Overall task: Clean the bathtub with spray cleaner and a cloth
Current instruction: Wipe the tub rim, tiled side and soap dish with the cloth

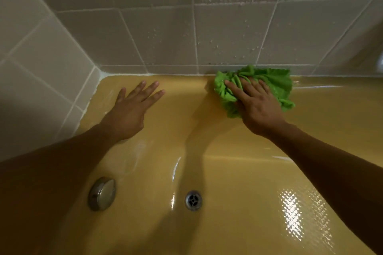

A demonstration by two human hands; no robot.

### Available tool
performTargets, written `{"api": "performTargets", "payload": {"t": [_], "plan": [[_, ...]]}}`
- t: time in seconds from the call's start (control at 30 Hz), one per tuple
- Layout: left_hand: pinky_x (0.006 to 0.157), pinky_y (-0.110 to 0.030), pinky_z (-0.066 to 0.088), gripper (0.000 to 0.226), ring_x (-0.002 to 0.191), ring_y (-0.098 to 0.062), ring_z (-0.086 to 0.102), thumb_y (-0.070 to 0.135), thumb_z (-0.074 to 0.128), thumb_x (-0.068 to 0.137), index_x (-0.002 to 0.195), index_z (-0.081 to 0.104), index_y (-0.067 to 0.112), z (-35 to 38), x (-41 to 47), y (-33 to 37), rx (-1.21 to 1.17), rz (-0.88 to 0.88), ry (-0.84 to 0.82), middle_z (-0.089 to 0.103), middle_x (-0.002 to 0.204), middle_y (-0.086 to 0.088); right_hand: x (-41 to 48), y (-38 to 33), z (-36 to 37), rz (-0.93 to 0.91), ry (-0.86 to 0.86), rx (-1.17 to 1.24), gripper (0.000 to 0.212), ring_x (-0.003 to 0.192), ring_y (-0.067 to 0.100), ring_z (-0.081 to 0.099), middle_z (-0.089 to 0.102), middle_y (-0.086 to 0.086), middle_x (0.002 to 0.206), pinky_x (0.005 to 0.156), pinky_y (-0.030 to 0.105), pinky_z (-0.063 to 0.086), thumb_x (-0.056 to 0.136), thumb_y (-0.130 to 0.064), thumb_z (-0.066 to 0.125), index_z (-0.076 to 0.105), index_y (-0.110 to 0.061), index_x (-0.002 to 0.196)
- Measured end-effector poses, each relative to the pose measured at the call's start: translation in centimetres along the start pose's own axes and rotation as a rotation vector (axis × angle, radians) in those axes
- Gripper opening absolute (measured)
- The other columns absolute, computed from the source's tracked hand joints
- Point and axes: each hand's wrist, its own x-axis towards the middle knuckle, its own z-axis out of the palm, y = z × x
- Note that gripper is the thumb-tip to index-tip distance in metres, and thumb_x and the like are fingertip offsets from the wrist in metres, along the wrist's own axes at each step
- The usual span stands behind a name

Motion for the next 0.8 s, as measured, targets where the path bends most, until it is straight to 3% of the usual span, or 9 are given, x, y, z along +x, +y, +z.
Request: {"api": "performTargets", "payload": {"t": [0.1, 0.23, 0.47, 0.67, 0.8], "plan": [[0.122, -0.060, 0.016, 0.095, 0.160, -0.018, -0.003, 0.003, 0.054, 0.096, 0.163, -0.001, 0.042, -0.1, -0.9, -0.9, 0.038, 0.030, -0.002, -0.012, 0.171, 0.018, 0.2, -0.7, 0.0, 0.017, -0.009, -0.021, 0.058, 0.151, 0.035, 0.026, 0.032, 0.010, 0.164, 0.125, 0.053, 0.015, 0.103, -0.035, 0.026, 0.019, -0.036, 0.161], [0.122, -0.059, 0.018, 0.083, 0.160, -0.022, 0.000, 0.017, 0.056, 0.100, 0.165, 0.007, 0.032, 0.1, -2.3, -2.2, 0.099, 0.119, 0.030, -0.009, 0.172, 0.012, 0.8, -1.2, 0.2, -0.029, -0.031, -0.054, 0.060, 0.153, 0.034, 0.023, 0.027, 0.008, 0.166, 0.126, 0.052, 0.011, 0.103, -0.034, 0.029, 0.015, -0.038, 0.162], [0.120, -0.062, 0.019, 0.080, 0.160, -0.025, 0.004, 0.022, 0.056, 0.099, 0.165, 0.011, 0.028, 0.6, -2.4, -2.1, 0.177, 0.128, 0.086, -0.004, 0.173, 0.007, 3.3, -4.3, 0.5, -0.168, -0.100, -0.039, 0.063, 0.152, 0.034, 0.024, 0.025, 0.008, 0.167, 0.126, 0.051, 0.010, 0.099, -0.044, 0.013, 0.016, -0.038, 0.161], [0.119, -0.064, 0.018, 0.078, 0.160, -0.022, 0.001, 0.025, 0.055, 0.101, 0.165, 0.010, 0.033, 0.6, -2.0, -2.1, 0.162, 0.105, 0.060, -0.005, 0.173, 0.011, 3.3, -3.2, 0.7, -0.203, -0.068, -0.050, 0.058, 0.153, 0.032, 0.022, 0.021, 0.005, 0.169, 0.127, 0.049, 0.010, 0.108, -0.031, 0.033, 0.012, -0.040, 0.162], [0.119, -0.066, 0.019, 0.079, 0.160, -0.021, 0.001, 0.028, 0.056, 0.101, 0.165, 0.009, 0.035, 0.4, -1.6, -2.2, 0.182, 0.101, 0.060, -0.005, 0.173, 0.012, 1.4, -1.1, 0.9, -0.120, -0.030, -0.022, 0.063, 0.152, 0.032, 0.023, 0.025, 0.005, 0.167, 0.126, 0.050, 0.013, 0.105, -0.026, 0.040, 0.016, -0.039, 0.162]]}}
